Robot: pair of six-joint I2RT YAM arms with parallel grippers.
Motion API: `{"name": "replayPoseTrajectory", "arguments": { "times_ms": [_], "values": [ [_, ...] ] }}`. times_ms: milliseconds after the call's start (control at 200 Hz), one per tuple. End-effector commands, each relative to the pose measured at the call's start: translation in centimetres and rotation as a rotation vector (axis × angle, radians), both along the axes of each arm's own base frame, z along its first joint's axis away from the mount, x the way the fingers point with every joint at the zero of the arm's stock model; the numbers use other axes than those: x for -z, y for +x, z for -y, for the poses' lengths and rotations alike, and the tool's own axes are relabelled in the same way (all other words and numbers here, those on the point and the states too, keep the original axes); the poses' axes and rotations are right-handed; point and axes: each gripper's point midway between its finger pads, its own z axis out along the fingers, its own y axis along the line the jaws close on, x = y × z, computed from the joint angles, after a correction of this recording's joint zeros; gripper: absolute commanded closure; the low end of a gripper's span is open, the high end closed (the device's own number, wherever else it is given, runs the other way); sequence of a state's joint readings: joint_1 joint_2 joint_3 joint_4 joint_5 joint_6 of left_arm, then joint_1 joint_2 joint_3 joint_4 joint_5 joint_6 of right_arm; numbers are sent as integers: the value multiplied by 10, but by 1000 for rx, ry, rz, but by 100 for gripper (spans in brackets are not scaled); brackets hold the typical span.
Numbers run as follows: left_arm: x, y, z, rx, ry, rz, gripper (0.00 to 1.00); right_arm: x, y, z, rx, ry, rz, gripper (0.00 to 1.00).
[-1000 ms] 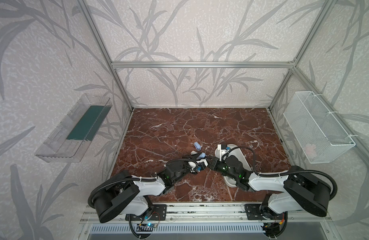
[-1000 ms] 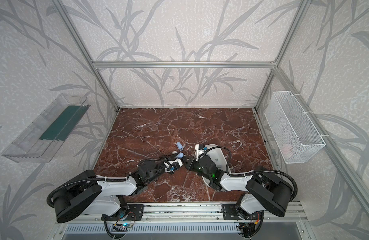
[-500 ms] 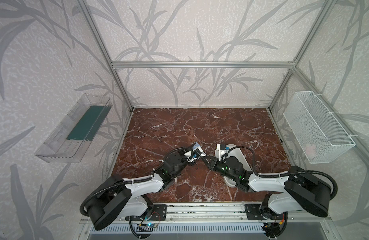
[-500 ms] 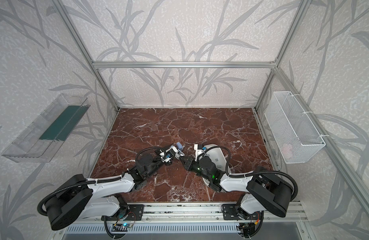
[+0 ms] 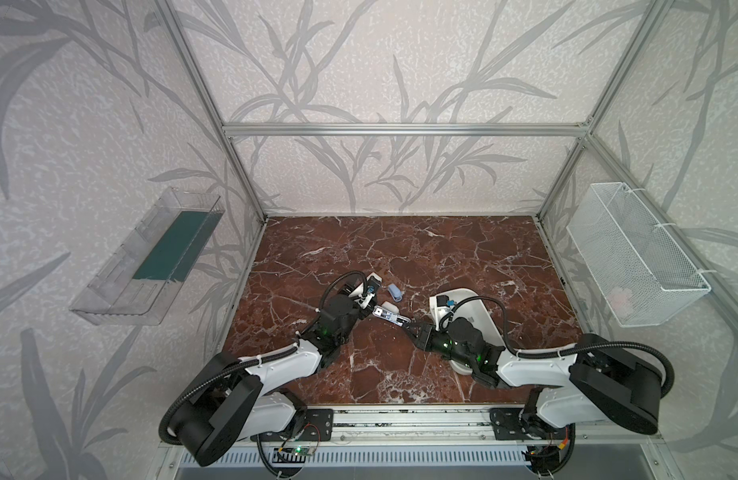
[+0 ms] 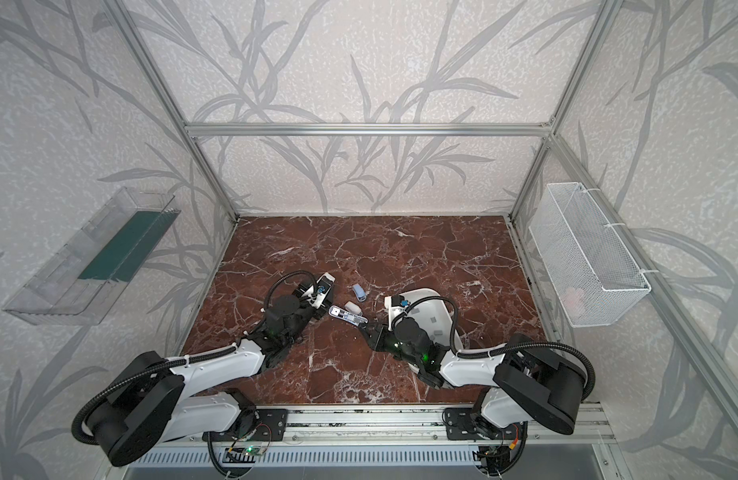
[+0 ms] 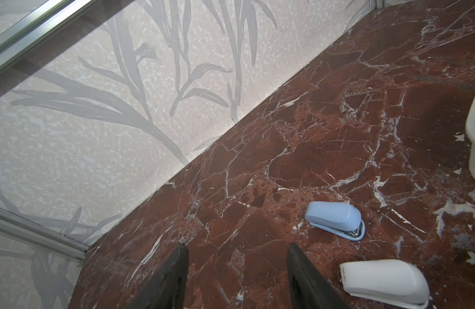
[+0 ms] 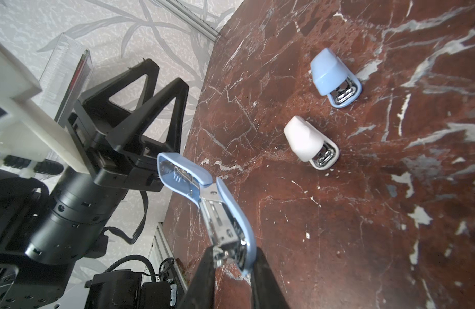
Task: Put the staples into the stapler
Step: 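Hold the opened light blue stapler with right gripper while left gripper releases and withdraws, then lower the opened light blue stapler onto the table and open right gripper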
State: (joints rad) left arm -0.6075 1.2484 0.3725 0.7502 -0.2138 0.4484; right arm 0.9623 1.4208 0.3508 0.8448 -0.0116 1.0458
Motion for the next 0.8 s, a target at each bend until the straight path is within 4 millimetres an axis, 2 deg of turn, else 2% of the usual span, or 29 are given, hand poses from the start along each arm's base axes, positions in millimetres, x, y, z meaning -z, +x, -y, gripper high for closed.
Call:
{"name": "replayPoseTrajectory", "arguments": {
  "times_ms": [0,220,245,445,460,500,665,795],
  "values": [
    [-18,1,-3,-11,-33,18,39,2,4,-12,-13,-4,7,100],
    [-45,-11,-11,21,-72,60,37,27,10,-48,-65,-7,-44,100],
    [-48,-12,-12,25,-77,64,37,39,9,-52,-72,-23,-64,100],
    [-43,-10,-13,46,-71,32,37,58,7,-81,-119,-31,-117,100],
    [-42,-10,-12,49,-70,30,37,60,-3,-87,-146,-35,-121,100],
    [-40,-9,-10,55,-69,26,37,62,-7,-93,-159,-43,-127,99],
    [-38,-9,-7,73,-69,23,37,74,-14,-101,-177,-95,-158,94],
    [-39,-10,-6,80,-65,24,37,81,-14,-100,-172,-111,-175,84]
  ]
}}
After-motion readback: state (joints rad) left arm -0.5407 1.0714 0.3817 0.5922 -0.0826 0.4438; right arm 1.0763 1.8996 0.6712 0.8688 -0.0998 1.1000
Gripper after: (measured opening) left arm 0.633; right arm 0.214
